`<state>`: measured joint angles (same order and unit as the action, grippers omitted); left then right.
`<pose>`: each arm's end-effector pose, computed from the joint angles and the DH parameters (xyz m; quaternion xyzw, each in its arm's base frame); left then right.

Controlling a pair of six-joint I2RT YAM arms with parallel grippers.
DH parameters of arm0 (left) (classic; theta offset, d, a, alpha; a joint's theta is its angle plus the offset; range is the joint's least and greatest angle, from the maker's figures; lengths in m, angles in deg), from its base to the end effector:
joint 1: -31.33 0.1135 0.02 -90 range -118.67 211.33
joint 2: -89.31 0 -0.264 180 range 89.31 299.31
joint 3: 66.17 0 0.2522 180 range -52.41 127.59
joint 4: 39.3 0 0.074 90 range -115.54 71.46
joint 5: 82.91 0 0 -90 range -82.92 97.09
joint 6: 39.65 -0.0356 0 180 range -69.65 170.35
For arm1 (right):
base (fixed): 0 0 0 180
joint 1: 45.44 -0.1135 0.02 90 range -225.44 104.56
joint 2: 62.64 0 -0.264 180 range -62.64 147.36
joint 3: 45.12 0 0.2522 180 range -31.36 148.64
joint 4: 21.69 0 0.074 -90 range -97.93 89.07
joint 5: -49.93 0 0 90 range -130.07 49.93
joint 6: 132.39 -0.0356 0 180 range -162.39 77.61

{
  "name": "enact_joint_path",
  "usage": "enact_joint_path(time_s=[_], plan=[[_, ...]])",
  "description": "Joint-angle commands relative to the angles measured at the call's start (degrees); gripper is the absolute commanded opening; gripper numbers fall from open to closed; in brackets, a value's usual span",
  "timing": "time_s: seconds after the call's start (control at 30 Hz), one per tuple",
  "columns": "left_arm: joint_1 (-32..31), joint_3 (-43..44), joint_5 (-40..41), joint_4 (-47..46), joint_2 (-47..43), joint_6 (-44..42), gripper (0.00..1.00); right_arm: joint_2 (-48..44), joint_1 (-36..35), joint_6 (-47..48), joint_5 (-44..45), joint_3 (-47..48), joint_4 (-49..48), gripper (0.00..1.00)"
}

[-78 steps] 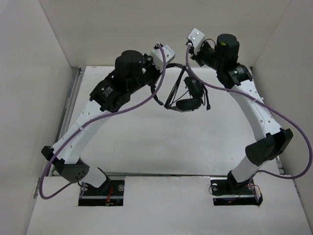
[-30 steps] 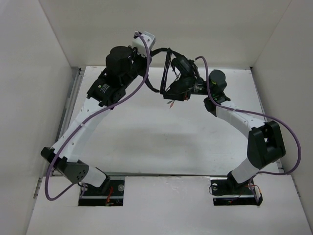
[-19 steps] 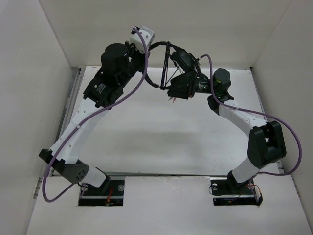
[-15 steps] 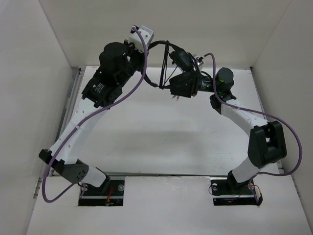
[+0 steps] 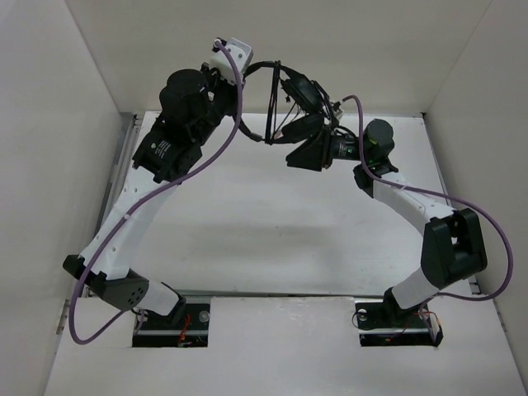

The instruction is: Wrap the headphones

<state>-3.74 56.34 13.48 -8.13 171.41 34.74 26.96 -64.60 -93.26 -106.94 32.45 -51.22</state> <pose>0.2345 -0.1598 0.5560 0.2385 0.6028 -0.0930 0.7557 0.3187 0.1454 0.3514 -0.2926 0.5961 0.6530 0.3642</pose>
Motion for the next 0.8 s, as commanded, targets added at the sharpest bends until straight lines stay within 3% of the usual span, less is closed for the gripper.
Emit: enact_joint_path(time_s=[0.0, 0.17, 0.57, 0.77], plan=[[0.75, -0.03, 1.52, -6.77, -2.39, 2.34, 0.00, -3.47, -1.19, 1.21, 0.07, 0.09, -2.68, 0.49], [1.10, -1.08, 1.34, -6.77, -2.74, 1.82, 0.00, -3.64, -0.40, 2.61, -0.10, -0.09, -1.98, 0.49], [0.49, -16.98, 2.75, -8.01, -9.33, 3.39, 0.00, -7.95, 18.13, 11.49, 0.86, 3.16, 3.12, 0.48], [-1.18, -22.34, 0.99, -6.16, -13.02, 6.47, 0.00, -9.09, 21.40, 15.00, 2.01, 3.08, 5.75, 0.48]])
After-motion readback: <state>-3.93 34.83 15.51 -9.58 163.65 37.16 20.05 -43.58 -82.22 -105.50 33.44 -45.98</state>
